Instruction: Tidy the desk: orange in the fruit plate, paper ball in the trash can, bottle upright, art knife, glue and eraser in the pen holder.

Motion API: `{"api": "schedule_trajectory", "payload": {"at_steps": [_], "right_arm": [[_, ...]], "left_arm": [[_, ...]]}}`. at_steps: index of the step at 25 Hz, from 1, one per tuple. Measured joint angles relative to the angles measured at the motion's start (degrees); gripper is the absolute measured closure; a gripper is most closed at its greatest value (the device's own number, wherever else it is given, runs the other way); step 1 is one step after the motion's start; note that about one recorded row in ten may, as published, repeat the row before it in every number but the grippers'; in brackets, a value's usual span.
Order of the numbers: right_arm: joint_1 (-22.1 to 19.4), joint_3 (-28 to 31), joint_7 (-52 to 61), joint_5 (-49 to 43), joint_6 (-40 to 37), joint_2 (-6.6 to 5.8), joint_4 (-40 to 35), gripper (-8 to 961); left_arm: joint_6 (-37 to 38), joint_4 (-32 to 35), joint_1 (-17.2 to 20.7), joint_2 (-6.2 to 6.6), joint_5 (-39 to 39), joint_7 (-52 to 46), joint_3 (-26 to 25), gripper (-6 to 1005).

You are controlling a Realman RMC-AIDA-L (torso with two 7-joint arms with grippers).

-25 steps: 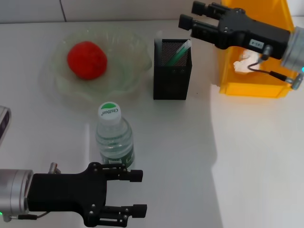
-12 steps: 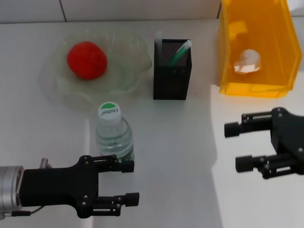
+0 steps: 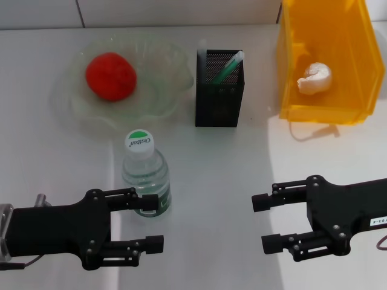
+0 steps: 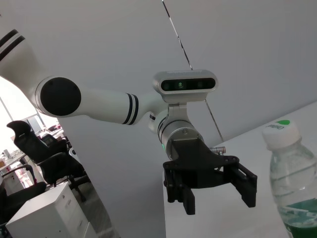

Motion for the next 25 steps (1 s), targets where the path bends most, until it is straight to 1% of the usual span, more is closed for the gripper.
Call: {"api": "schedule_trajectory", "payload": {"at_steps": [9, 25], "right_arm": [[0.0, 0.0, -0.5, 0.2, 0.4, 0.47, 0.2, 262], [0.3, 0.1, -0.5, 0.3, 0.6, 0.86, 0.2, 263]], "left_arm": [[0.3, 0.0, -0.1, 0.17, 0.0, -0.1, -0.5, 259], [1.5, 0.1, 0.3, -0.08, -0.1, -0.2, -1.1, 259]]}}
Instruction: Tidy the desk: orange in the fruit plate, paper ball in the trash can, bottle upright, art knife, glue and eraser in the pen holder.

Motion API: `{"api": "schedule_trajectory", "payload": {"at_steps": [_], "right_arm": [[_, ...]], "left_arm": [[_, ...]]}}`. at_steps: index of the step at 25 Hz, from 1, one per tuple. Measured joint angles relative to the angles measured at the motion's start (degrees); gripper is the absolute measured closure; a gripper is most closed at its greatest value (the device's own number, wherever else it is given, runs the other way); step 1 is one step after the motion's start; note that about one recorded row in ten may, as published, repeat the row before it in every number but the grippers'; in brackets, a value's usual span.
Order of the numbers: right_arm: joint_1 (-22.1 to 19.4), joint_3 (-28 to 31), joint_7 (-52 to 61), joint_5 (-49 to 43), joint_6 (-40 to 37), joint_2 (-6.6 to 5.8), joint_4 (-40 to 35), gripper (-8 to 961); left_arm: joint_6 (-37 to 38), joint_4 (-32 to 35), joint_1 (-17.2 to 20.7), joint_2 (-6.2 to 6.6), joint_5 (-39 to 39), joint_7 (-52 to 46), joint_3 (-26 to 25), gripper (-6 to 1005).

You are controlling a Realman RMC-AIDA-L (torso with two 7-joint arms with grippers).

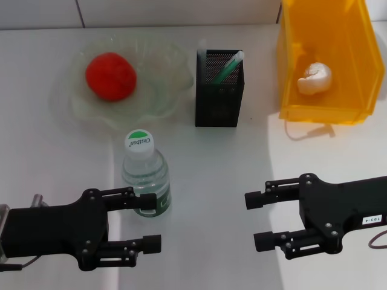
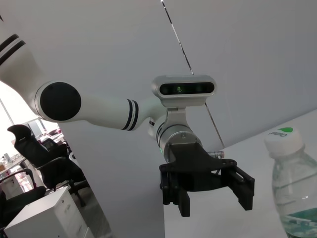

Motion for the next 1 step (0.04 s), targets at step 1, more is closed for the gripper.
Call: {"api": "schedule_trajectory", "payload": {"at_steps": [1], "right_arm": [[0.0, 0.0, 0.0, 0.0, 0.0, 0.0, 0.0, 263]], "left_arm": [[0.0, 0.0, 0.0, 0.0, 0.0, 0.0, 0.0, 259]]}}
